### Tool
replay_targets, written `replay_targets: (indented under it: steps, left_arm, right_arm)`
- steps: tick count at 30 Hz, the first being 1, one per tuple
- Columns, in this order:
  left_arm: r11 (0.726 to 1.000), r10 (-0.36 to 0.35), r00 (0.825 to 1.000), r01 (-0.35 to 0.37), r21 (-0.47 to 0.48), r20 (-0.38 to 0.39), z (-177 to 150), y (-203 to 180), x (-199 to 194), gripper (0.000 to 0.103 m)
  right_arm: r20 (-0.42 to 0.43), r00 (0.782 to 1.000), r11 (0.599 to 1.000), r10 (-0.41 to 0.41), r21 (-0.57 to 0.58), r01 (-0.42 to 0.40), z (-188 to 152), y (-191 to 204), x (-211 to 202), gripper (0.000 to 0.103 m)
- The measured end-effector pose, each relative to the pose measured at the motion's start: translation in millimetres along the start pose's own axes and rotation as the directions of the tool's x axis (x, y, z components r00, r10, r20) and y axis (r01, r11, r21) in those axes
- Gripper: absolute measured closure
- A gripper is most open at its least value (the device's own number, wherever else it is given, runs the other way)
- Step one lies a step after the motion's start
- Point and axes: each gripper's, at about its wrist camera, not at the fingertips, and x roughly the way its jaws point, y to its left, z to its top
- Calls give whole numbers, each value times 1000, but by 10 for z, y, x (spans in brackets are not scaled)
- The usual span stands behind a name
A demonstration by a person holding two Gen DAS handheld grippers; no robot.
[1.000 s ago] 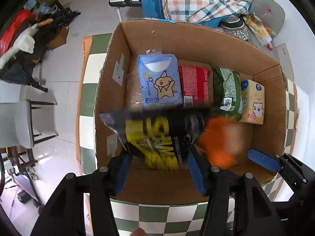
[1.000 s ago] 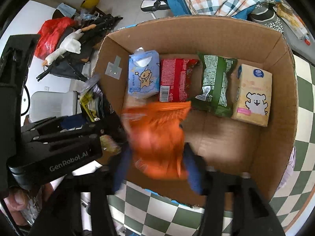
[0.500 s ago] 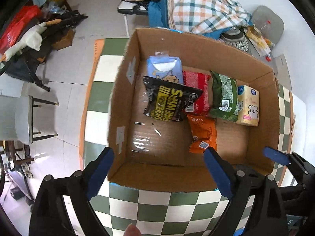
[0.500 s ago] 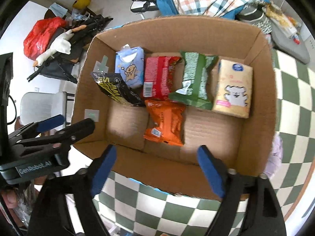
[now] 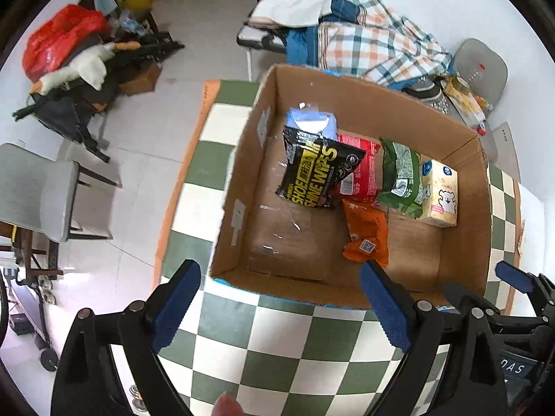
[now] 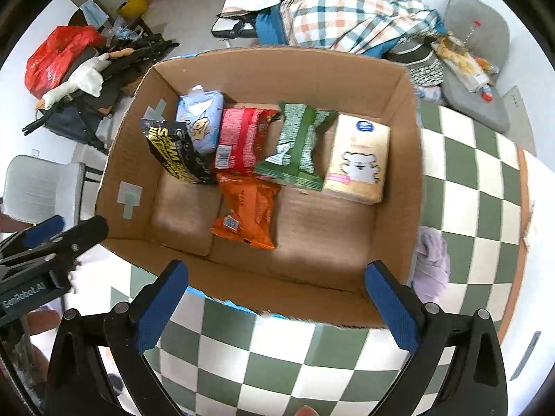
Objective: Organize soft objects
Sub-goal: 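Open both tools to drop the shoe-wipe pack and orange bag into the box, then move both tools back over the table toward the lilac cloth and white box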
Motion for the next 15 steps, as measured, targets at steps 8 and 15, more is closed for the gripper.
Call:
replay_targets:
  steps: [8,15]
  left_arm:
    - [998,27,994,-34,58,108,-268,-182,-453,9]
    - [996,9,981,-25,83,193,-469,-283,-925,9]
  right_arm:
    - [79,996,999,-30,30,28,-311,-121,-380,0]
    - [168,985,998,-28,58,18,-651,-251,-903,0]
